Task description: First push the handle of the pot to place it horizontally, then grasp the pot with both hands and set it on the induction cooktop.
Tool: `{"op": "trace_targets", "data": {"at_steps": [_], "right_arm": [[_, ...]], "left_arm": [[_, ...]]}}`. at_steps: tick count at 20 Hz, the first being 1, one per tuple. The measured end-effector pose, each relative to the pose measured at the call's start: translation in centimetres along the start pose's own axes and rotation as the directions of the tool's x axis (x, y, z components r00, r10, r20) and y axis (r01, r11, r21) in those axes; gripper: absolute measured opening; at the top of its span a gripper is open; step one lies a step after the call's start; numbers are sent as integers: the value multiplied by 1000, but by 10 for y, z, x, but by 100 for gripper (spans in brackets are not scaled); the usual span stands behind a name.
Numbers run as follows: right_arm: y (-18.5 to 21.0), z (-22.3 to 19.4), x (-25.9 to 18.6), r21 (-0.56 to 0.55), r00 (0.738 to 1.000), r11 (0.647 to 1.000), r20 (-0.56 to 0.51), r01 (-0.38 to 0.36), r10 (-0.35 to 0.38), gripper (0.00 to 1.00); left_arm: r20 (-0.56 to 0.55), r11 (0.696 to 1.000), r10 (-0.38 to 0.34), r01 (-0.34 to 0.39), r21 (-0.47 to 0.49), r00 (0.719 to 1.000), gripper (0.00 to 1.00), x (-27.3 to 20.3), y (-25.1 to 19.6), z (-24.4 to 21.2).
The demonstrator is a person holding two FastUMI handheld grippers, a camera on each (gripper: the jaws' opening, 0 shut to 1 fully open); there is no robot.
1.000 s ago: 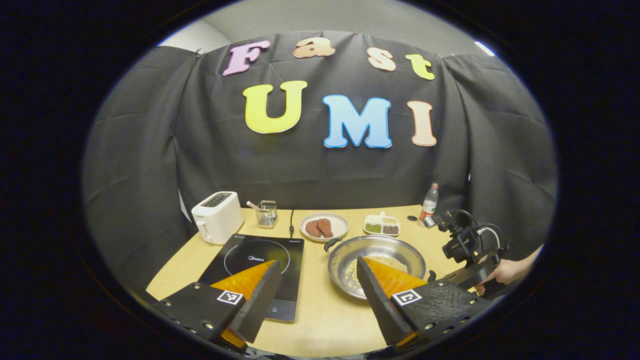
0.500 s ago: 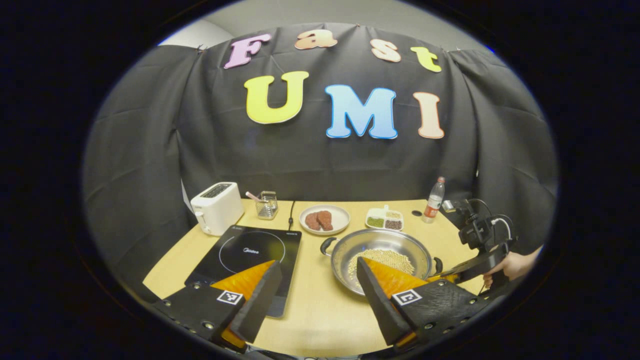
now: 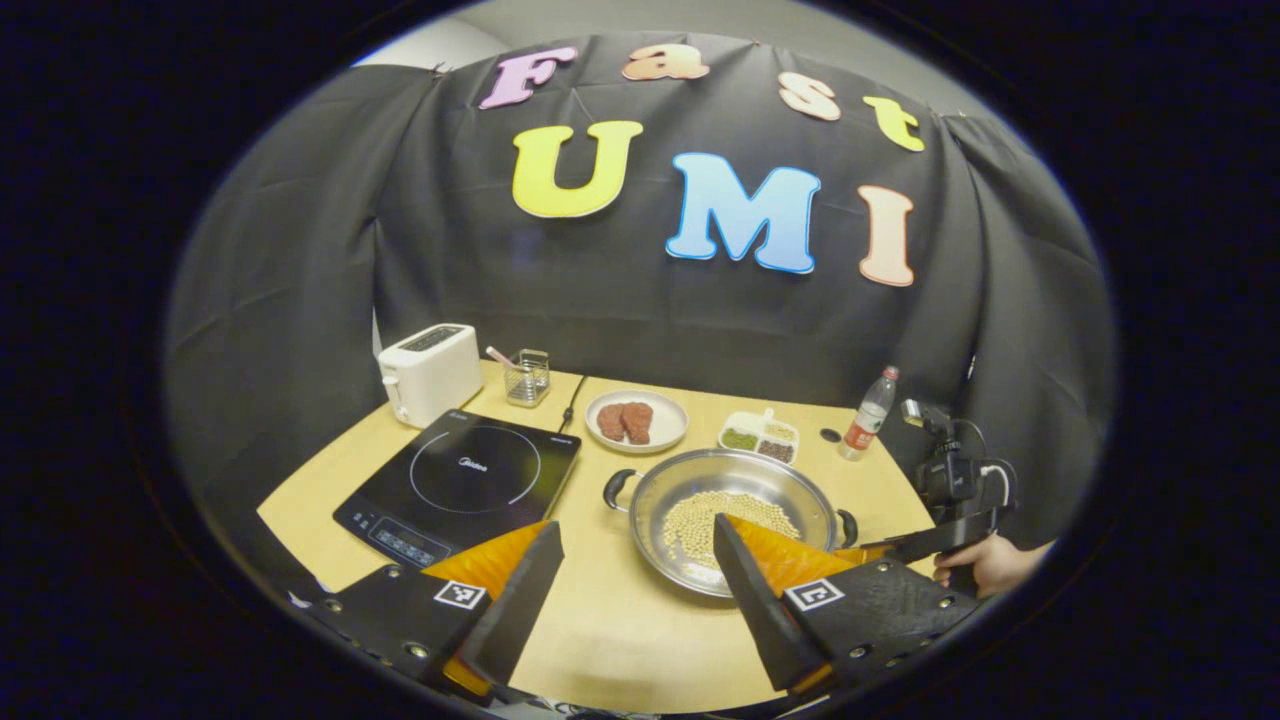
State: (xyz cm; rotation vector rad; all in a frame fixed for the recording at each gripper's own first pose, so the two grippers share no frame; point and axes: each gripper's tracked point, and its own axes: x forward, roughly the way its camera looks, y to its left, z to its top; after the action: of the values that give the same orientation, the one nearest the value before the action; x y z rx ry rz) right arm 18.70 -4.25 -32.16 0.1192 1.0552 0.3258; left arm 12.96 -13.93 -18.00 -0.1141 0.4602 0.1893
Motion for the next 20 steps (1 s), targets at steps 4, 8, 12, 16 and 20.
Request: {"op": "trace_targets", "data": {"at_steps": [4, 8, 12, 16, 20], "right_arm": [[-5, 10, 1, 47, 999, 999, 34, 21, -22, 2], [-9, 18, 6, 84, 997, 995, 52, 59, -64, 2], [-21, 16, -1, 94, 991, 988, 58, 119, -124, 9], [-31, 22, -16, 146, 985, 981, 95, 128, -143, 61], [-31, 42, -30, 204, 981, 973, 136, 107, -136, 93]], "left_arm": [[-18, 1000, -1, 1, -10, 1000, 89, 11, 13, 0], [-39, 1000, -26, 26, -2, 999, 92, 28, 28, 2], [-71, 995, -89, 91, 28, 993, 89, 51, 39, 2], [-111, 987, -161, 163, 12, 981, 92, 83, 44, 1], [-178, 979, -197, 204, 21, 964, 92, 123, 50, -5]]}}
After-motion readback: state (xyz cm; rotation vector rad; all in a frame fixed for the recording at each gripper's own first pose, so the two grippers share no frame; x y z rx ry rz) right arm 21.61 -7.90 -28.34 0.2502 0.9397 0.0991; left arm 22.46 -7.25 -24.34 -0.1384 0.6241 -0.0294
